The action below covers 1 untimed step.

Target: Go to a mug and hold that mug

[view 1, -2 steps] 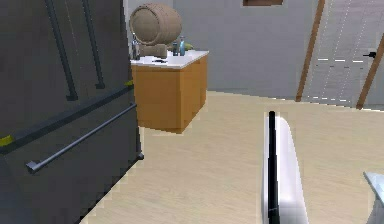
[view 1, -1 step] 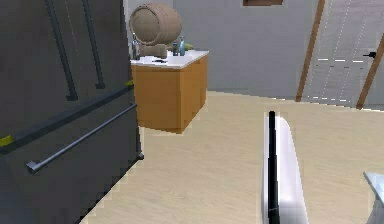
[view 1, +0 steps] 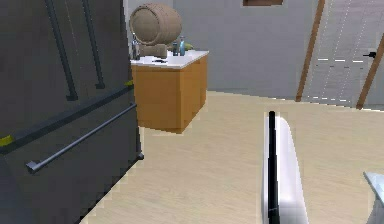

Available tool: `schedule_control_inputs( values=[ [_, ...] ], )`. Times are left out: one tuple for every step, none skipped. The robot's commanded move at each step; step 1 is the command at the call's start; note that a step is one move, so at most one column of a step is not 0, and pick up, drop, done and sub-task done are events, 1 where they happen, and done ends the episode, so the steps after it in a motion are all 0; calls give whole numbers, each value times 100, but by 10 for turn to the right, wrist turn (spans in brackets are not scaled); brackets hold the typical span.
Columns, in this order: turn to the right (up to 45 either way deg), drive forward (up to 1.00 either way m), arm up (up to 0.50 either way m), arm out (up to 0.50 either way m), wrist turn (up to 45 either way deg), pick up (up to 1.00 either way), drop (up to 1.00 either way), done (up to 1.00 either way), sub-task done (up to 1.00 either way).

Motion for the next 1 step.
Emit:
schedule_control_inputs(
  values=[
    [0,0,0,0,450,0,0,0,0]
  ],
)
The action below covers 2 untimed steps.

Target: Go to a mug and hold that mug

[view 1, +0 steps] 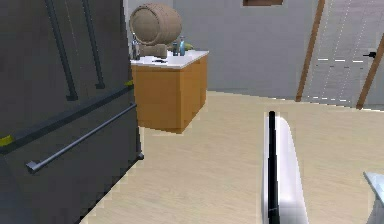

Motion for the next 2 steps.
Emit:
schedule_control_inputs(
  values=[
    [0,0,0,0,450,0,0,0,0],
    [0,0,0,0,450,0,0,0,0]
  ],
)
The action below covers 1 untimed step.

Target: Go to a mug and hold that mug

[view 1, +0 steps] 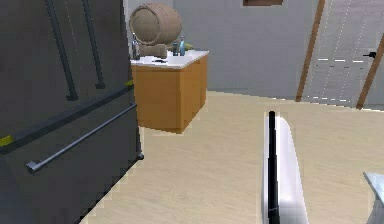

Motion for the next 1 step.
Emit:
schedule_control_inputs(
  values=[
    [0,0,0,0,150,0,0,0,0]
  ],
)
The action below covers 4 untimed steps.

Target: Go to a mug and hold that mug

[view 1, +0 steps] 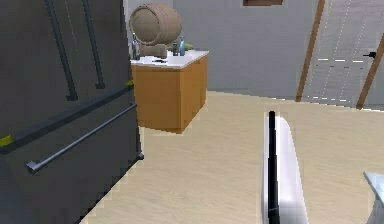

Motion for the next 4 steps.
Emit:
schedule_control_inputs(
  values=[
    [0,0,-30,0,0,0,0,0,0],
    [0,0,0,0,0,100,0,0,0],
    [0,0,10,0,0,0,0,0,0],
    [0,0,0,0,0,0,0,100,0]
  ],
)
